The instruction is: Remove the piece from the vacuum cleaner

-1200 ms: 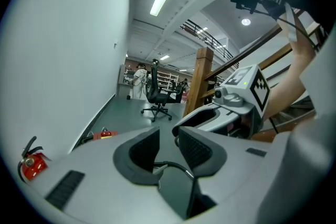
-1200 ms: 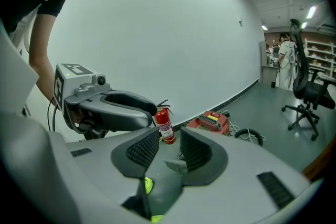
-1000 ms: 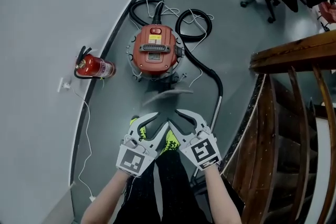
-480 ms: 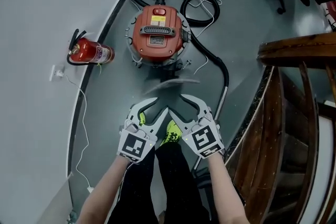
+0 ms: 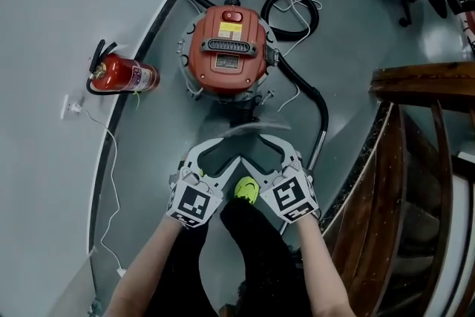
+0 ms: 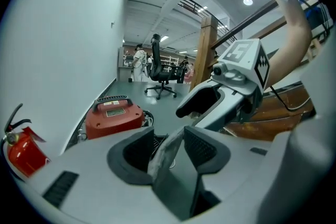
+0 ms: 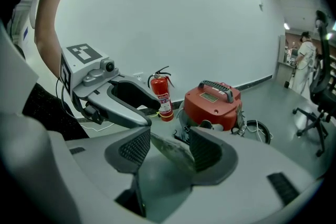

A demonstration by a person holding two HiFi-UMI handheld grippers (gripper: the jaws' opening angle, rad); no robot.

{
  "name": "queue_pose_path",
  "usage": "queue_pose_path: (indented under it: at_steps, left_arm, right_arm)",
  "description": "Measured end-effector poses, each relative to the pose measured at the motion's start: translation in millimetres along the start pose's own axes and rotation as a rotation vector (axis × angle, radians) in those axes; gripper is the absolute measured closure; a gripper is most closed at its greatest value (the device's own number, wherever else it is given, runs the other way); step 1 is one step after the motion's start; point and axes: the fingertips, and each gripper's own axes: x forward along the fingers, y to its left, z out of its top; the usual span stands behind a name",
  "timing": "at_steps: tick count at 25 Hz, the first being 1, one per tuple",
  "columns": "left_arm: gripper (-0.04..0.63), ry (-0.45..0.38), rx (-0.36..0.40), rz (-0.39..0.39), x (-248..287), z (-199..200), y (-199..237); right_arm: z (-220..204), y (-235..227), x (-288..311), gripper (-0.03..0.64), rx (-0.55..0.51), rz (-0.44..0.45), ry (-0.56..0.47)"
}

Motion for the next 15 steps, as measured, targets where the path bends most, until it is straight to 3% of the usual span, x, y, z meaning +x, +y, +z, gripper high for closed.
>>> queue_pose_path:
  at_steps: [15]
  left_arm:
    - [0.357,0.065,0.038,-0.034,37.0,-49.2,15.3]
  right_arm:
    - [-36.1,-21.7,40.4,0.327,-0.12,0.005,0.108]
